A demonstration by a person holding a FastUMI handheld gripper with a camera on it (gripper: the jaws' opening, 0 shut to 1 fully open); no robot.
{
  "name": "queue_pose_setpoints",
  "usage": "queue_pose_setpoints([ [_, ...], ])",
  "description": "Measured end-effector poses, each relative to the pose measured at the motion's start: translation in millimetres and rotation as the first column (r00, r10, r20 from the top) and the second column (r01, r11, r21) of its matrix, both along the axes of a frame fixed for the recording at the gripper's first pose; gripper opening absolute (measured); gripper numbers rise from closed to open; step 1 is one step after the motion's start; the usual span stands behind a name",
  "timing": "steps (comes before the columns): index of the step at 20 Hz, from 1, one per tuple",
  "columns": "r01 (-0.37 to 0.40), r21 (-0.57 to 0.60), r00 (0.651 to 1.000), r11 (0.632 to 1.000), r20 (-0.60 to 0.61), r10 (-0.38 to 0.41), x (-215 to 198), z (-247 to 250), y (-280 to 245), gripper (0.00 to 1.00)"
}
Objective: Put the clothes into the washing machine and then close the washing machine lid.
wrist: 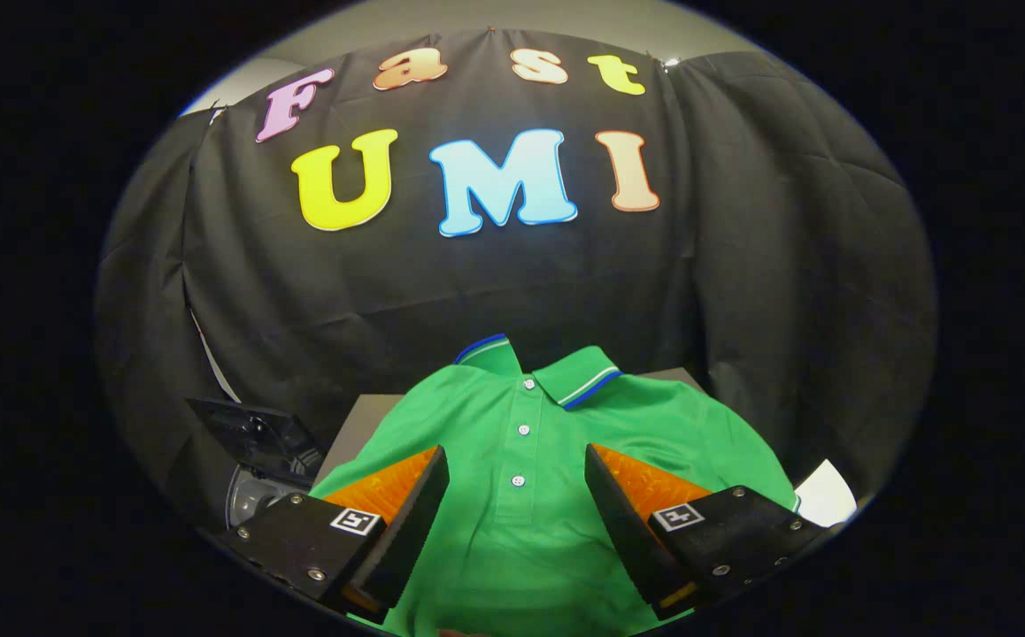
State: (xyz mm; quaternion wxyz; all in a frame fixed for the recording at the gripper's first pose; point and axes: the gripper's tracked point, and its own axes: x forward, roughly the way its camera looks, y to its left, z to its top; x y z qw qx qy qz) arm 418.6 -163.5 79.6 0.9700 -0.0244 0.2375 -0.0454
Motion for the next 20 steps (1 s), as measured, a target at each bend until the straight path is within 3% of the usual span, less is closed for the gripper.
queue_pose_setpoints([
  [9, -0.028, -0.017, 0.987, 0.999, -0.156, 0.025, 3.7, -39.9, 1.2, 0.96],
  [20, -0.03, -0.027, 0.988, 0.999, -0.152, 0.026, 3.7, -39.6, -0.1, 0.95],
])
